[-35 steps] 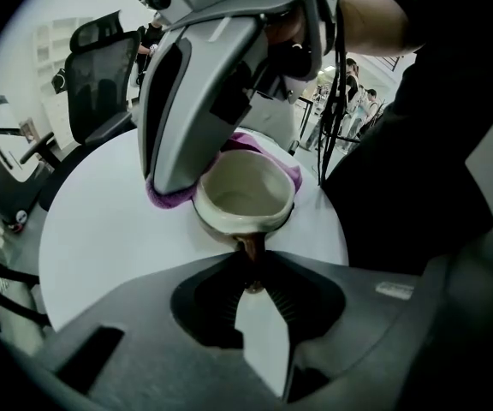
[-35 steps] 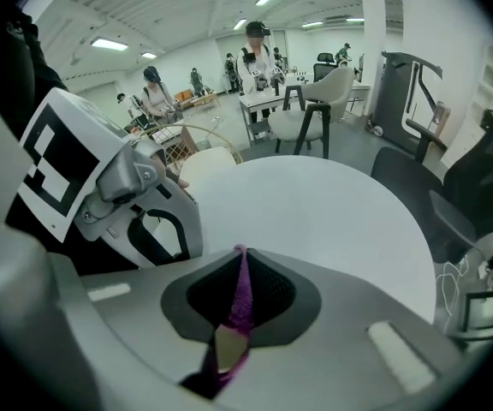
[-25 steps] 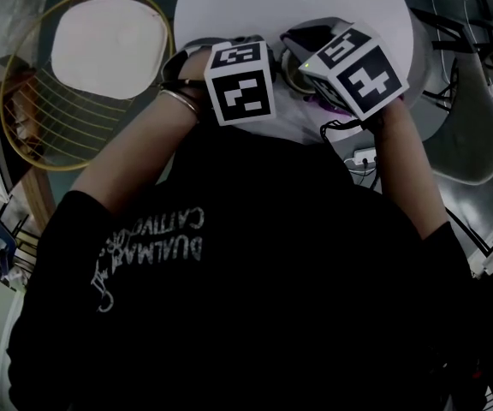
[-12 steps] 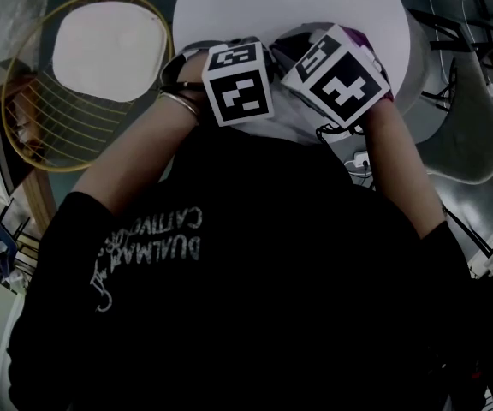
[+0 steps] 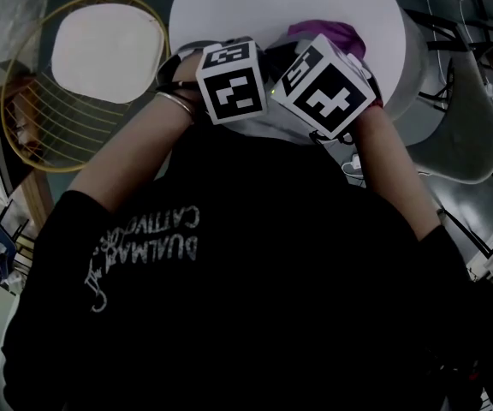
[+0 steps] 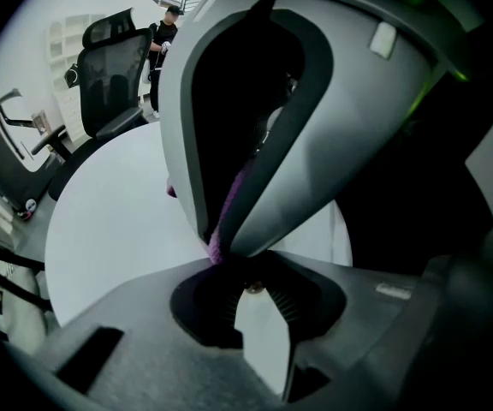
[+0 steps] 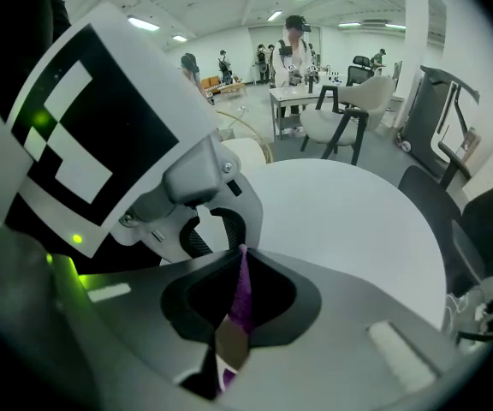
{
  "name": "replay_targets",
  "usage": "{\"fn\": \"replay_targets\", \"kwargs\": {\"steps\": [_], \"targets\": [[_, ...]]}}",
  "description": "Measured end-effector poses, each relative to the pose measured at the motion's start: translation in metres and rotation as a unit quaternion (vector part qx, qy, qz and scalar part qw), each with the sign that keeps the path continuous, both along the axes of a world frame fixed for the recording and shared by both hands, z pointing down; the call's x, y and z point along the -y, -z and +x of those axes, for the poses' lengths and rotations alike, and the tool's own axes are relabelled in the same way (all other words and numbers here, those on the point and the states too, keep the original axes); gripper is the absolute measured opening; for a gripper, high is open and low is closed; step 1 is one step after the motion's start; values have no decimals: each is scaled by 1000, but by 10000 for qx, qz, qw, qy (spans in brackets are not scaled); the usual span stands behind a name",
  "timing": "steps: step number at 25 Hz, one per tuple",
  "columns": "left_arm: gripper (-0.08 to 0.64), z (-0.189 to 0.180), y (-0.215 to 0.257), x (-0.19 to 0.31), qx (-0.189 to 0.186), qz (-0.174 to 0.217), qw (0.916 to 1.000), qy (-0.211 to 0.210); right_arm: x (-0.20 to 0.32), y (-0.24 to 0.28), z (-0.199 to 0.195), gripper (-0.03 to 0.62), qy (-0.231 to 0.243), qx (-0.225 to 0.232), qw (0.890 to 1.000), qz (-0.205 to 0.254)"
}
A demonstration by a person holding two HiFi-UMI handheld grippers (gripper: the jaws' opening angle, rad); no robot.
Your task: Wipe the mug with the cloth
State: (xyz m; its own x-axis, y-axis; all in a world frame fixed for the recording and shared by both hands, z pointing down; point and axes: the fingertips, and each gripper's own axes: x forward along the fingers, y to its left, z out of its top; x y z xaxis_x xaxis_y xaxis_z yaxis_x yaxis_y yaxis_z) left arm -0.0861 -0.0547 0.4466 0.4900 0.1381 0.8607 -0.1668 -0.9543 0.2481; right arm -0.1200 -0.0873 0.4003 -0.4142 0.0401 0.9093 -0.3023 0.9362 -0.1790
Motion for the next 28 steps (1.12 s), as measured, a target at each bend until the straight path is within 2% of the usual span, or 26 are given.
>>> {"fn": "replay_targets", "kwargs": {"steps": [6, 12, 15, 17, 22, 25, 28], "targets": [[75, 2, 3, 2, 46, 63, 10000, -37, -9, 3, -1, 23, -21, 173, 9995, -257], [71, 3, 3, 5, 35, 209, 9996, -199, 11, 4, 6, 23, -95, 122, 9998, -101], [69, 1, 1, 7, 26, 236, 9995, -211, 22, -2, 7, 23, 184, -114, 9997, 60], [69, 1, 1, 7, 8, 231, 9995, -213, 24, -8, 7, 23, 513, -298, 9982, 6], [71, 0, 0, 10, -50, 157, 9997, -179, 19, -22, -4, 23, 1228, -645, 9875, -748], [74, 0, -1, 10, -97, 66, 9999, -74, 18, -27, -7, 23, 1323, -765, 9788, -1361], [75, 1, 0, 10, -124, 76, 9999, -33, 20, -28, -5, 25, 1217, -806, 9714, -1872]]}}
